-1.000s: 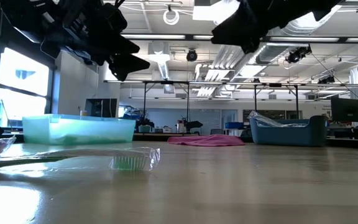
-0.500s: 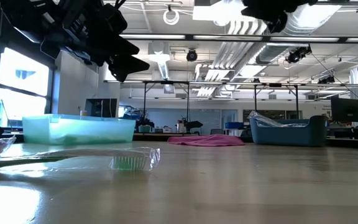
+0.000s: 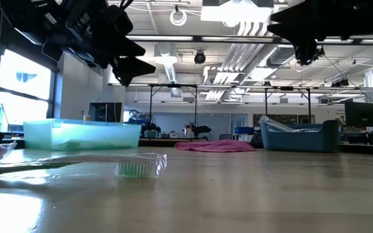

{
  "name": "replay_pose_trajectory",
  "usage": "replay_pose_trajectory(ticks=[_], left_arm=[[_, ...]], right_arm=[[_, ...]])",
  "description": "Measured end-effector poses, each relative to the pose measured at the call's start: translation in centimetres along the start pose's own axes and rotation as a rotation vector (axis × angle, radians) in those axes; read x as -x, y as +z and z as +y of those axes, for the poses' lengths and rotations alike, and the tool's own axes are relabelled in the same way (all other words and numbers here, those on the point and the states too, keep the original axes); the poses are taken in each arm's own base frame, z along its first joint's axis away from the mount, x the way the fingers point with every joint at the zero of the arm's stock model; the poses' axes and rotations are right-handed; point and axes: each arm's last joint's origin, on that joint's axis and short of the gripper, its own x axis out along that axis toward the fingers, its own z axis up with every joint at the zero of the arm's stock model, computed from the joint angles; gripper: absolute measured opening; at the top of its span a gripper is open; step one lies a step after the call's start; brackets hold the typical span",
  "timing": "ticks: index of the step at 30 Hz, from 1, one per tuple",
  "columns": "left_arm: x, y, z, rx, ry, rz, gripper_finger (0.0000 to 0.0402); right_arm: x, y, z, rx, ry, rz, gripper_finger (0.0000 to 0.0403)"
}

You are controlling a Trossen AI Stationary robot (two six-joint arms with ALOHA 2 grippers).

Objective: Pick & Place Toothbrushes
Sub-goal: Put the green toothbrush to the green bin

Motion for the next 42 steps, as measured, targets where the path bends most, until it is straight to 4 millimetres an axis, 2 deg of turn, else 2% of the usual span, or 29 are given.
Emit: replay_pose_trajectory(ticks=[6,13,17,22,28,31,37,42], left_arm=[[0.0,0.0,0.0,0.133,-0.011,0.002,0.0246],[0.0,0.0,-0.3,0.238,-0.096,0.022,0.0246],[-0.2,0.8,-0.6,0.290,-0.109,0.009,0.0246],[-1.3,2.9,-3.1,0.231,-0.117,0.052,0.0246],[-1.8,4.8,-6.8,0.105,0.154,0.272,0.0246],[-1.4,4.9,-8.2,0.055,0.249,0.363,0.0246],[-1.4,4.7,-10.9,0.068,0.179,0.346,0.0246],[-2.3,3.7,-13.2,0.035,0.176,0.330,0.0246]], right_arm=[[1.1,-1.7,-0.6,-0.010,0.029,-0.121,0.0116],[0.9,-2.6,-0.7,-0.003,0.017,-0.074,0.0116],[0.6,-3.0,-0.8,-0.008,0.011,-0.045,0.0116],[0.2,-3.7,-0.9,-0.049,-0.001,0.005,0.0116],[-0.3,-4.3,-1.0,-0.049,-0.009,0.035,0.0116],[-0.3,-4.0,-0.9,-0.046,-0.001,0.004,0.0116],[-0.3,-3.8,-0.9,-0.048,0.006,-0.017,0.0116],[-0.3,-3.8,-0.8,-0.050,0.047,-0.012,0.0116]])
